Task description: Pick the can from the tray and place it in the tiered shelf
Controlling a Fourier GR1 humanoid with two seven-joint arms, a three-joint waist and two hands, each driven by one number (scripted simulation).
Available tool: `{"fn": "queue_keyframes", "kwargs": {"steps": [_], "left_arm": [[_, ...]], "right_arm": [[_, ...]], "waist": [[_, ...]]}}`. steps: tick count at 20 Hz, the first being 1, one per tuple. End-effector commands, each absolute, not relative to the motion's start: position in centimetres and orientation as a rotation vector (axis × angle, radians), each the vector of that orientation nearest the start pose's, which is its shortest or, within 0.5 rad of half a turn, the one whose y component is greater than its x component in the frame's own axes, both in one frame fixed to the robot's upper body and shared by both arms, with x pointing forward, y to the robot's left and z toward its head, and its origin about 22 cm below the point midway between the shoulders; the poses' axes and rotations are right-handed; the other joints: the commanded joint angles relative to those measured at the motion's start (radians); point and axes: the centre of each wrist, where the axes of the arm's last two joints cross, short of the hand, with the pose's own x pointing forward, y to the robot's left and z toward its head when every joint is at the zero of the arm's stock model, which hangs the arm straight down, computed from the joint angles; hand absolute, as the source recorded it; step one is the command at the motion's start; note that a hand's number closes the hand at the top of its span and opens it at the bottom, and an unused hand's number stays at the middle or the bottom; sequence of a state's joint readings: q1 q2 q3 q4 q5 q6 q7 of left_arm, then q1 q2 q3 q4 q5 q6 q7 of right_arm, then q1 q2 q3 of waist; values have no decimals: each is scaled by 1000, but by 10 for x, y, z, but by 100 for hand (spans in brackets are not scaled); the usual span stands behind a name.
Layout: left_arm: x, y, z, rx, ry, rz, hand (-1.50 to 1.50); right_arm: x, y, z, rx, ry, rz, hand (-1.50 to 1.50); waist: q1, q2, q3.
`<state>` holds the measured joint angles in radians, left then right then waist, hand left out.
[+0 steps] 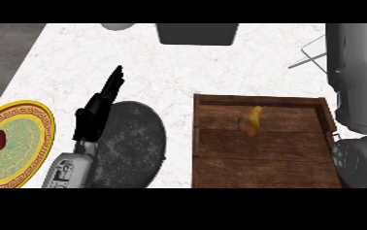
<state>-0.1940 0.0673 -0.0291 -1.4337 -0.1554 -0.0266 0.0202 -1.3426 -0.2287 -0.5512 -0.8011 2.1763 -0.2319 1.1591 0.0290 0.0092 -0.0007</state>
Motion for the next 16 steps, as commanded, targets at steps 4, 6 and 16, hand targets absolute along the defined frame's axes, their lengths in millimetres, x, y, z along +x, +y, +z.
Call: {"fn": "queue_keyframes", "kwargs": {"steps": [4, 6, 16], "left_arm": [[279, 222, 11, 98, -1599, -283, 0], [291, 212, 24, 69, -1590, -279, 0], [287, 213, 19, 76, -1589, -270, 0]], "right_arm": [[464, -223, 283, -2090, -660, -394, 150], [463, -258, 270, -2134, -623, -368, 150], [453, -302, 271, -2094, -916, -539, 150]], "waist": [[5, 0, 0], [-1, 3, 1], [-4, 3, 4]]}}
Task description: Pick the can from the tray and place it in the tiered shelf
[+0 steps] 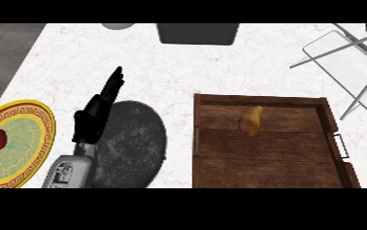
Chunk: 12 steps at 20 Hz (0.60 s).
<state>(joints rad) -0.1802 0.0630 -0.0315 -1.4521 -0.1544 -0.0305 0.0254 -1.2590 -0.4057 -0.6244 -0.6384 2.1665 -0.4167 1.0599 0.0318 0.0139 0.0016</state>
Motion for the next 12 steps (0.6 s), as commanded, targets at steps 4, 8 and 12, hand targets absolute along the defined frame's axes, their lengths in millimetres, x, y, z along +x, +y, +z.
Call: {"fn": "queue_keyframes", "kwargs": {"steps": [4, 8, 12], "left_arm": [[289, 216, 22, 81, -1590, -281, 0], [292, 215, 22, 104, -1571, -282, 0], [297, 225, 22, 85, -1576, -261, 0]], "right_arm": [[452, -318, 241, -2083, -959, -546, 150], [448, -338, 229, -2071, -975, -570, 150], [447, -355, 237, -2075, -976, -574, 150]], "waist": [[1, 1, 0], [-8, -2, 0], [-6, -1, -1]]}}
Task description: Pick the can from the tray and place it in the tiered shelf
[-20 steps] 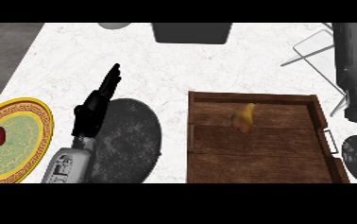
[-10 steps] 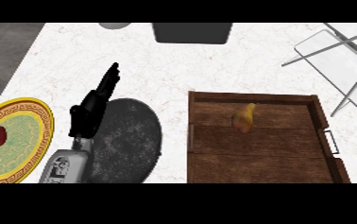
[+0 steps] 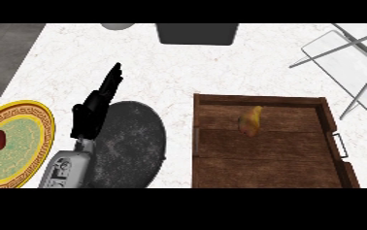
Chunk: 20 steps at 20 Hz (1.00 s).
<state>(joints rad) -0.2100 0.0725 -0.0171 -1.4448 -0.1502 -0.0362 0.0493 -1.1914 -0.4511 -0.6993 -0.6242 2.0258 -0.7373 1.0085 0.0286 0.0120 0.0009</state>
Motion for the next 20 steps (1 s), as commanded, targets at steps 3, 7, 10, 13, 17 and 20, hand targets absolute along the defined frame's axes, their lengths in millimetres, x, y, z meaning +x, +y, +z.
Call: {"fn": "queue_keyframes", "kwargs": {"steps": [3, 7, 10, 13, 17, 20], "left_arm": [[290, 217, 18, 75, -1587, -278, 0], [273, 218, 8, 94, -1598, -268, 0], [287, 233, 17, 96, -1583, -268, 0], [281, 226, 5, 83, -1578, -256, 0], [286, 209, 14, 106, -1569, -270, 0], [278, 227, 11, 108, -1581, -263, 0]], "right_arm": [[438, -374, 229, -2124, -614, -539, 150], [432, -376, 244, -2168, -552, -634, -150], [434, -361, 217, -2149, -571, -648, -150], [432, -355, 227, -2114, -655, -730, -150], [429, -343, 224, -2058, -803, -812, -150], [429, -334, 254, -2029, -813, -808, -150]], "waist": [[1, 4, -2], [-7, -9, -2], [-16, -8, -1], [-16, -8, -1], [-20, -10, 0], [-18, -14, -1]]}}
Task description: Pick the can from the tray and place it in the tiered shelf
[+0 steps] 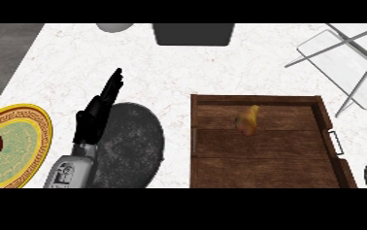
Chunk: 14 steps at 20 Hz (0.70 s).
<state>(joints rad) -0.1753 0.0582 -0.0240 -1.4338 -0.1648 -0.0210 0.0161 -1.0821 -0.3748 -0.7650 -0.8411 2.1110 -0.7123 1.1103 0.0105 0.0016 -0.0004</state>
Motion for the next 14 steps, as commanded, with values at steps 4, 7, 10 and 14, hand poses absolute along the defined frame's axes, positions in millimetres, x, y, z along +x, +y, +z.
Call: {"fn": "queue_keyframes", "kwargs": {"steps": [4, 7, 10, 14], "left_arm": [[286, 213, 22, 99, -1579, -245, 0], [289, 217, 11, 102, -1579, -241, 0], [291, 229, 11, 118, -1575, -256, 0], [284, 223, 17, 126, -1577, -257, 0]], "right_arm": [[432, -318, 254, -1959, -919, -810, -150], [422, -323, 271, -1999, -966, -903, -150], [412, -321, 296, -1979, -1108, -1068, -150], [385, -325, 328, -2022, -1111, -1235, -150]], "waist": [[-1, -3, 0], [-7, -1, 0], [-10, -1, 0], [-11, -9, 0]]}}
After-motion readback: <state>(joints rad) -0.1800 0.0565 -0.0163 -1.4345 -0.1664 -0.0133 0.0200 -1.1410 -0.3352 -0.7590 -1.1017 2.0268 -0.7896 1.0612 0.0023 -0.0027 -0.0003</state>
